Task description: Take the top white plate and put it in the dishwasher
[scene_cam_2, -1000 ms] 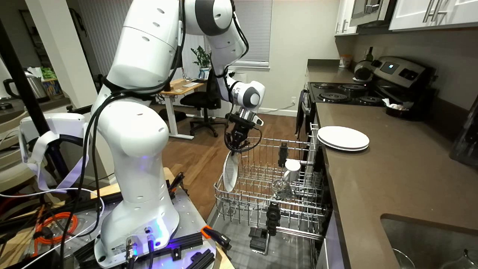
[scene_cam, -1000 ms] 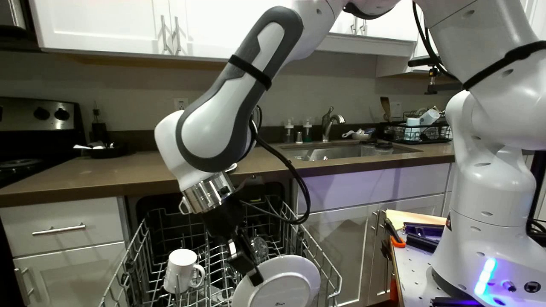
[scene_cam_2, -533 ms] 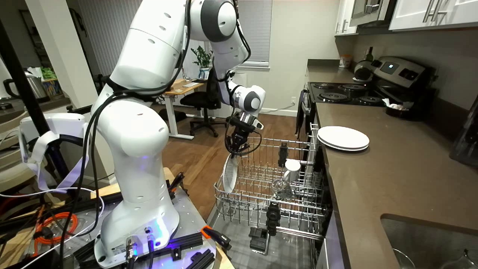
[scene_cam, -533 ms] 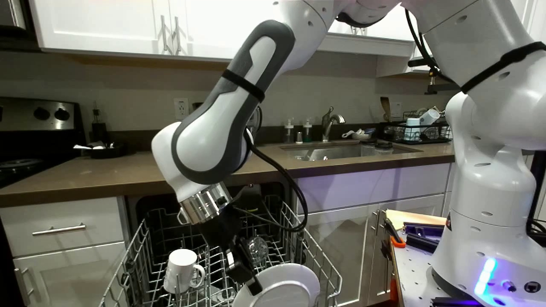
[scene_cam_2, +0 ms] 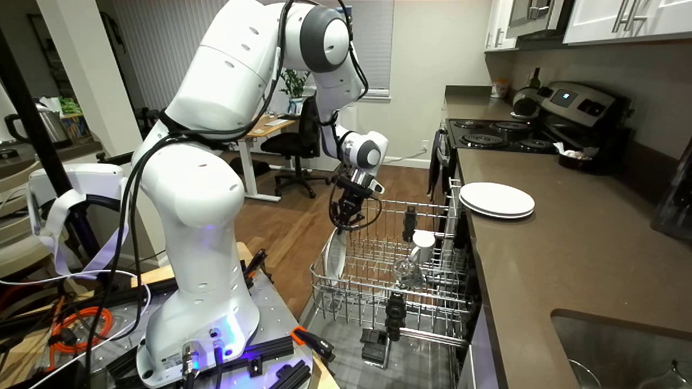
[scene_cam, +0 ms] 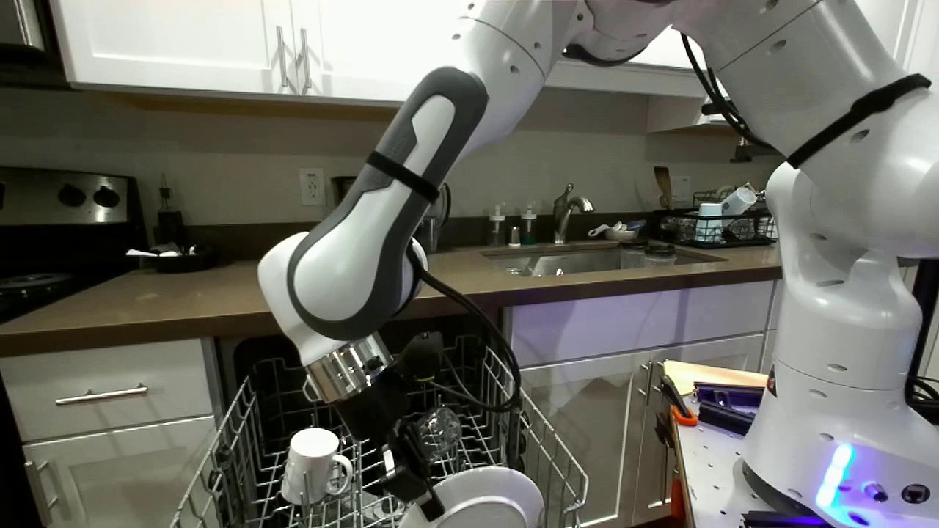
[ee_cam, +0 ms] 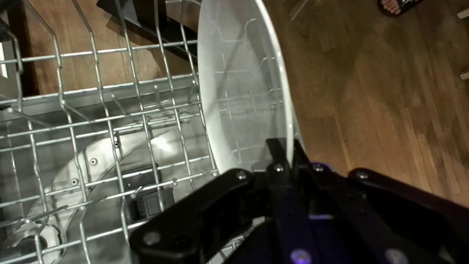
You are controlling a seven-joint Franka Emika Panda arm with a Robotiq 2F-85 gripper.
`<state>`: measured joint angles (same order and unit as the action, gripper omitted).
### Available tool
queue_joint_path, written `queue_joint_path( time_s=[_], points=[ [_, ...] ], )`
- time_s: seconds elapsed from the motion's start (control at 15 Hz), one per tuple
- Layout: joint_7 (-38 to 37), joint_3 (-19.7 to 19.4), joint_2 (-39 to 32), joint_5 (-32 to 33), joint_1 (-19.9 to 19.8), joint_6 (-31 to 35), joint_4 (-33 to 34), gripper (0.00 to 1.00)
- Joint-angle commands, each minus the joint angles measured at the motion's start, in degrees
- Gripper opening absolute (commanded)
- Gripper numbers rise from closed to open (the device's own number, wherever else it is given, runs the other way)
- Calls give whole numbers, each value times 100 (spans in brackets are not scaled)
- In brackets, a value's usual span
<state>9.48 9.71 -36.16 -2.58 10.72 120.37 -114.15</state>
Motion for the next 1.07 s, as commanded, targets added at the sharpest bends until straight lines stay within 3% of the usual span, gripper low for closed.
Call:
queue_joint_path(
  time_s=[0.0,0.13,0.2,0.27,1.0],
  points=[
    [-172,-24,-225,60,-4,17,180,2],
    [-193,-41,-311,87,14,-44,212,2],
    [-221,-50,-315,113,33,-100,204,13],
    [-227,-49,-308,137,43,-111,181,32],
    [-775,-136,861,707,234,-752,-237,98]
  ],
)
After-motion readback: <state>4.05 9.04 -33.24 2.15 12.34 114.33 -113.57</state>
